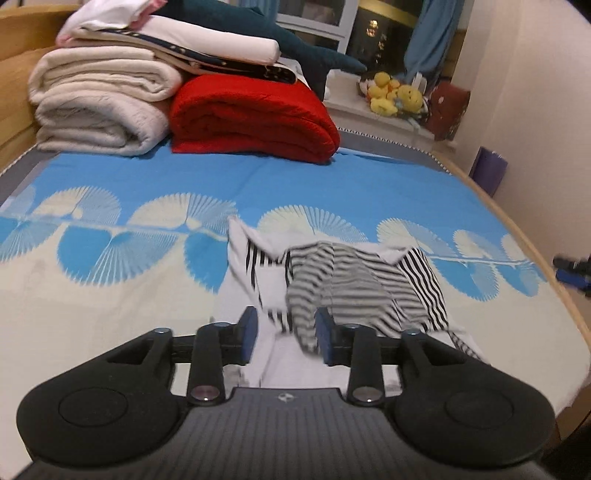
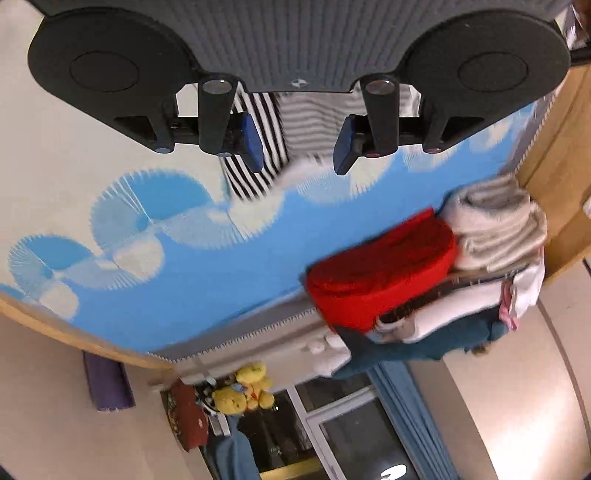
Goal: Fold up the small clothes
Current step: 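Grasp one striped side with the left tool while the right tool grasps the other side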
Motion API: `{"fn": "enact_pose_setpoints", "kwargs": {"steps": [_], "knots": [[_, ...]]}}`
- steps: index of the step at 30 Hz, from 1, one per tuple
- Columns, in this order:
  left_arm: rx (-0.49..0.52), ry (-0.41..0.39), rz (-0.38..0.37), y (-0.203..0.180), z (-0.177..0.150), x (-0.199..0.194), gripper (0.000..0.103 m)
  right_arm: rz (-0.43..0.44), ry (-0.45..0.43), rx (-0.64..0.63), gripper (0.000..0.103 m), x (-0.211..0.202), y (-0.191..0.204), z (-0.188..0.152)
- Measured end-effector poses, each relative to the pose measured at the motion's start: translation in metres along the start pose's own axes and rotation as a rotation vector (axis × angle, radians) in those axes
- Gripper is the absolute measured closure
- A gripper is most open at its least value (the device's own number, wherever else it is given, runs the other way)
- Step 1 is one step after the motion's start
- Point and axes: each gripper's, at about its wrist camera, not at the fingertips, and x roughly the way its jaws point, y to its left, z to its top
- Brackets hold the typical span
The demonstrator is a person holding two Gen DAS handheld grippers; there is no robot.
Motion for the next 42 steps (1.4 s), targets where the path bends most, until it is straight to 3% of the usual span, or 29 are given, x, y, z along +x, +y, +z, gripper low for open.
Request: {"fn": "enact_pose_setpoints", "kwargs": {"steps": [5,7,8,10,11,12,15,19,25,29,31,33,35,37,42], "knots": [[-0.058,0.025,0.018,0.005,-0.081,-0.001,0.060,-0.123,0.118,0.035,0.059,0.002,-0.037,-0.074],[-0.107,0.105,0.047,0.015,-0.109,0.013,0.056,-0.188,0.239,0.100,0.057,0.015,-0.050,-0.096],[-0.146,0.165,0.055,0.021,-0.116,0.021,0.055,-0.165,0.270,0.156,0.057,0.018,-0.057,-0.104],[-0.255,0.239,0.016,0.032,-0.122,0.034,0.041,-0.151,0.301,0.168,0.056,0.025,-0.064,-0.118],[-0.293,0.255,0.001,0.036,-0.123,0.040,0.027,-0.203,0.331,0.145,0.056,0.031,-0.064,-0.125],[-0.314,0.262,-0.005,0.038,-0.123,0.045,0.022,-0.262,0.364,0.126,0.055,0.036,-0.065,-0.131],[-0.301,0.313,0.010,0.035,-0.126,0.062,0.021,-0.235,0.406,0.156,0.049,0.045,-0.070,-0.138],[-0.330,0.327,0.118,0.044,-0.136,0.075,0.021,-0.259,0.448,0.202,0.048,0.054,-0.081,-0.153],[-0.389,0.396,0.104,0.051,-0.152,0.091,0.023,-0.234,0.493,0.201,0.048,0.060,-0.081,-0.164],[-0.404,0.414,0.107,0.055,-0.159,0.095,0.041,-0.245,0.520,0.175,0.047,0.063,-0.078,-0.171],[-0.380,0.425,0.110,0.053,-0.159,0.097,0.058,-0.264,0.528,0.169,0.047,0.066,-0.079,-0.174],[-0.355,0.435,0.083,0.049,-0.160,0.099,0.091,-0.266,0.524,0.158,0.047,0.068,-0.078,-0.175],[-0.306,0.418,0.082,0.041,-0.157,0.097,0.094,-0.258,0.516,0.130,0.056,0.069,-0.074,-0.175],[-0.280,0.399,0.089,0.038,-0.157,0.093,0.094,-0.223,0.506,0.134,0.097,0.066,-0.072,-0.175],[-0.319,0.372,0.046,0.038,-0.153,0.079,0.091,-0.204,0.415,0.156,0.097,0.050,-0.071,-0.164]]}}
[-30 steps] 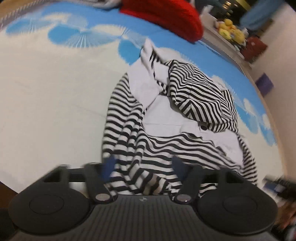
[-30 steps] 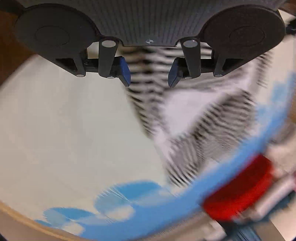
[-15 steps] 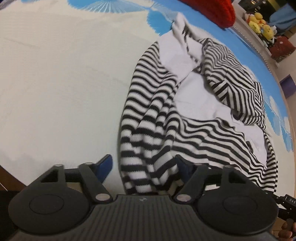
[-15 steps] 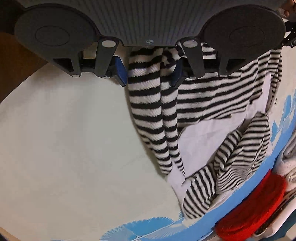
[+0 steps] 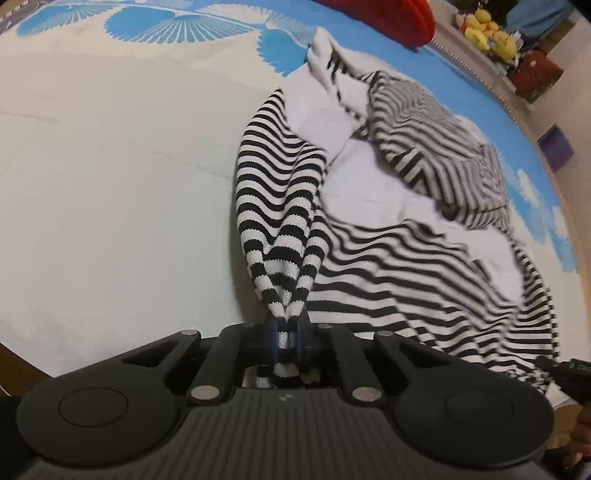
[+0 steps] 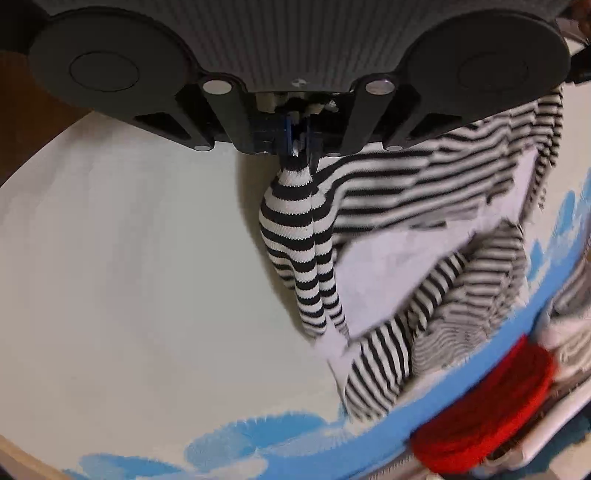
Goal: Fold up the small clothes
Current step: 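Grasp one striped side with the left tool while the right tool grasps the other side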
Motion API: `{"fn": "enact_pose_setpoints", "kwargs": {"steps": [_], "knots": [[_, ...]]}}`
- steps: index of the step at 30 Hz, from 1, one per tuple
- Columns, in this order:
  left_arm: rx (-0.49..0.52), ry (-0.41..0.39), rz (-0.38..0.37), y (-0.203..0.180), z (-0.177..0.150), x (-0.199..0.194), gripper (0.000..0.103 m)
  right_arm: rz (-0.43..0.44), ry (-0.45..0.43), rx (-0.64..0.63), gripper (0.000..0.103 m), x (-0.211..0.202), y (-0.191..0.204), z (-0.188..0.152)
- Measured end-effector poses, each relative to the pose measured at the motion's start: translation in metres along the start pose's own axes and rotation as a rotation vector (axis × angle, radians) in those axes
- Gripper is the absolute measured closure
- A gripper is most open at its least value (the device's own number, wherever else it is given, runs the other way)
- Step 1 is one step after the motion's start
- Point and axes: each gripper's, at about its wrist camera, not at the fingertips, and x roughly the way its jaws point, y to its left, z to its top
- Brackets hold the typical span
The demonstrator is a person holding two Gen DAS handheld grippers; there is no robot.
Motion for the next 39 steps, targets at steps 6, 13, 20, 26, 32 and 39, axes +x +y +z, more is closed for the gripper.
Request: {"fn": "enact_pose_setpoints", "kwargs": {"steps": [6,13,20,26,32,39], "knots": [[-0.032,0.048,0.035,0.008,0.002,0.013,0.068,-0.047,0.080,0.006,0.079,0.014,-0.007,0.000],[-0.016,0.050,0.057,0.007,0.000,0.018,0.067,-0.072,0.088,-0.032,0.071,0.018,0.001,-0.006],[-0.007,0.044,0.049,0.009,-0.001,0.016,0.075,-0.044,0.081,-0.063,0.092,0.016,0.003,-0.010],[0.050,-0.027,-0.001,-0.005,-0.001,0.002,0.094,0.000,-0.041,-0.037,0.096,-0.009,0.002,-0.002],[-0.018,0.033,0.015,0.005,0.001,0.012,0.074,-0.064,0.058,0.006,0.082,0.010,-0.006,-0.004],[0.001,0.041,0.024,0.006,0.001,0.016,0.075,-0.099,0.066,-0.069,0.080,0.017,0.003,-0.009]]}}
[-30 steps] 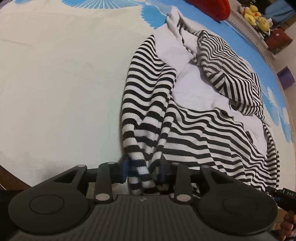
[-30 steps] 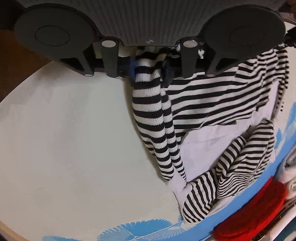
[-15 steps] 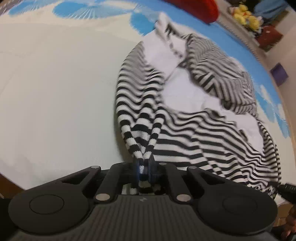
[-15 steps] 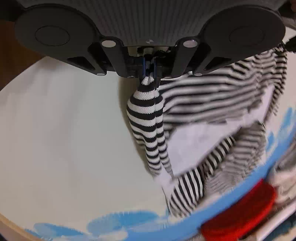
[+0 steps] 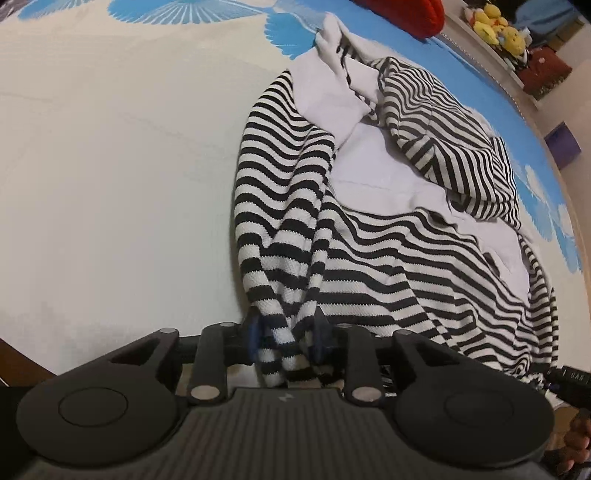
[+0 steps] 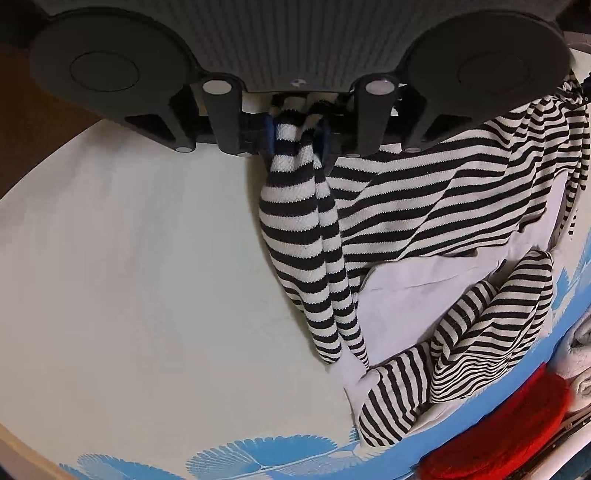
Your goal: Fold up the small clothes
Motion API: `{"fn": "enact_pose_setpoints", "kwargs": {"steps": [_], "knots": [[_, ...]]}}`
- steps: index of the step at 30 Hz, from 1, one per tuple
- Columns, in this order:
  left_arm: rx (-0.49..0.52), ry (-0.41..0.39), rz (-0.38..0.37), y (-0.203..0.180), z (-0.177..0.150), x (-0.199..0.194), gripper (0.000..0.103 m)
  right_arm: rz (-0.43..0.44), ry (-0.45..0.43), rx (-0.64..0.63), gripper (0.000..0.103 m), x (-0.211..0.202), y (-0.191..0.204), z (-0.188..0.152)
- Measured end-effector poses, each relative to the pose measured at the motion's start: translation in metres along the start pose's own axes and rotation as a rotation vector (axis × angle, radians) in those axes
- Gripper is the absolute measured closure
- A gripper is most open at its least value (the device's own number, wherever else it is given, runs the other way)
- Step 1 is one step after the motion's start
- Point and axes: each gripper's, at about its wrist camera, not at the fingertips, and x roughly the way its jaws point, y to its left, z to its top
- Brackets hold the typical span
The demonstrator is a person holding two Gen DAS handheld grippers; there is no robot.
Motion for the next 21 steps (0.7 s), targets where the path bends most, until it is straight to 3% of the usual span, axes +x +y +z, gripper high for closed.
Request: {"fn": "enact_pose_setpoints", "kwargs": {"steps": [3,11,15,21], "knots": [[0.005,-0.002,0.002,0.000,0.000,0.000,0.075,0.012,-0.015,-0.005,0.088,-0.003,0.001,0.000],[0.014,-0.005,0.005,-0.001,-0.001,0.000,0.075,0.014,-0.012,-0.030,0.087,-0.003,0.001,-0.001],[0.044,-0.023,0.002,-0.007,-0.001,-0.003,0.091,0.036,-0.052,-0.042,0.095,-0.012,0.001,-0.001],[0.074,-0.040,-0.002,-0.011,-0.003,-0.008,0.093,0.069,-0.118,-0.037,0.096,-0.025,-0.004,-0.004]]}}
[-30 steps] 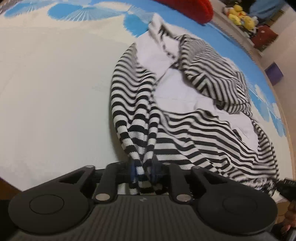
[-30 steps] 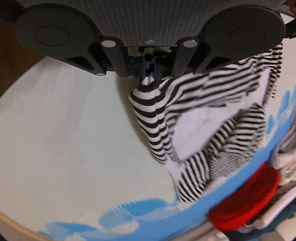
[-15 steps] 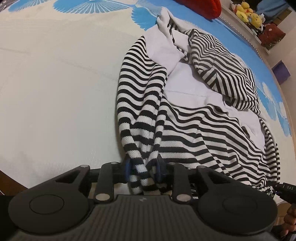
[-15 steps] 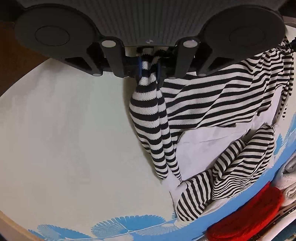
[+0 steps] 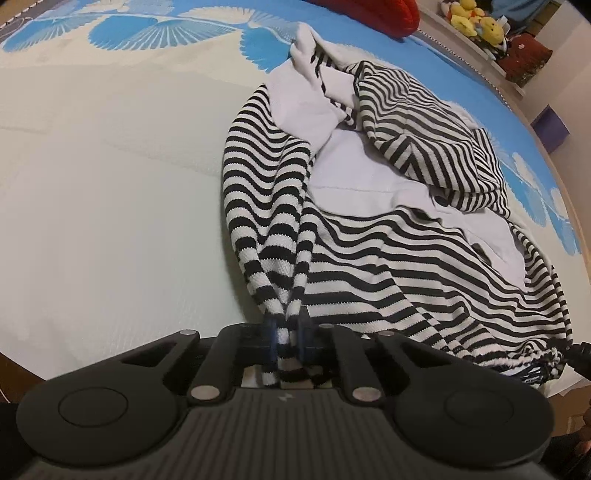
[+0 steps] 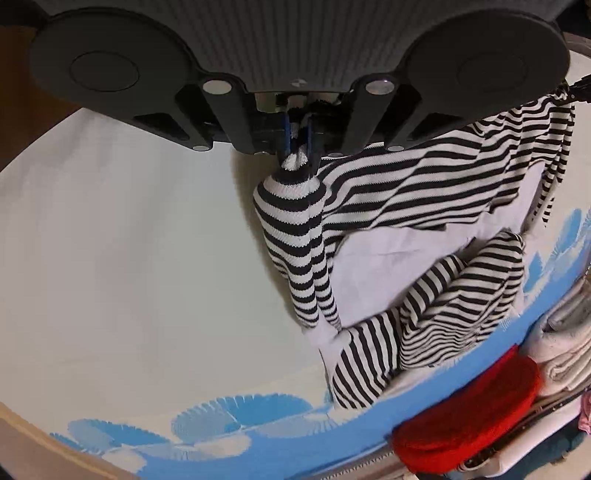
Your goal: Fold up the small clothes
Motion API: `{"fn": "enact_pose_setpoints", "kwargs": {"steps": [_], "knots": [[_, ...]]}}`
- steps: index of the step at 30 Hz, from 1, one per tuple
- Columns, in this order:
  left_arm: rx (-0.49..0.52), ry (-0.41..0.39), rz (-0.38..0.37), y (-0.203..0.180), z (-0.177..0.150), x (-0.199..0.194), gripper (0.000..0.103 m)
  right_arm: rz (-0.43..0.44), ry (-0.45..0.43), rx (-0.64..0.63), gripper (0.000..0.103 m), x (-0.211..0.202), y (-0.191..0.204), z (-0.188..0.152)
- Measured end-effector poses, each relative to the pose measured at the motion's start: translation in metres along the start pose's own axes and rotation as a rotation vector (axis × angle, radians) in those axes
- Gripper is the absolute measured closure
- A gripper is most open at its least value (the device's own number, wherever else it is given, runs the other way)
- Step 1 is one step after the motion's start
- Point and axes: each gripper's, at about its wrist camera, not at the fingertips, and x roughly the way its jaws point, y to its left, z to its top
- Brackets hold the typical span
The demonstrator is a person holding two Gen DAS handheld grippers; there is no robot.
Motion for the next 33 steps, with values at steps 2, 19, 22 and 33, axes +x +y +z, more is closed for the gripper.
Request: {"fn": "enact_pose_setpoints", "kwargs": {"steps": [2,19,22,33], "knots": [[0.007,-0.005,-0.004,0.000,-0.001,-0.002,0.093,-0.001,-0.008,-0.007,0.096,-0.002,-0.001,-0.002],[0.152,-0.066,-0.109,-0.011,0.002,-0.053,0.095,0.038,-0.074,-0.054,0.097,-0.053,-0.009,-0.003],[0.186,-0.080,-0.150,-0.009,0.004,-0.083,0.096,0.070,-0.087,-0.049,0.097,-0.084,-0.012,-0.004],[0.138,-0.075,-0.309,0.018,-0.004,-0.173,0.096,0.250,-0.181,0.044,0.097,-0.183,-0.029,-0.027]]}}
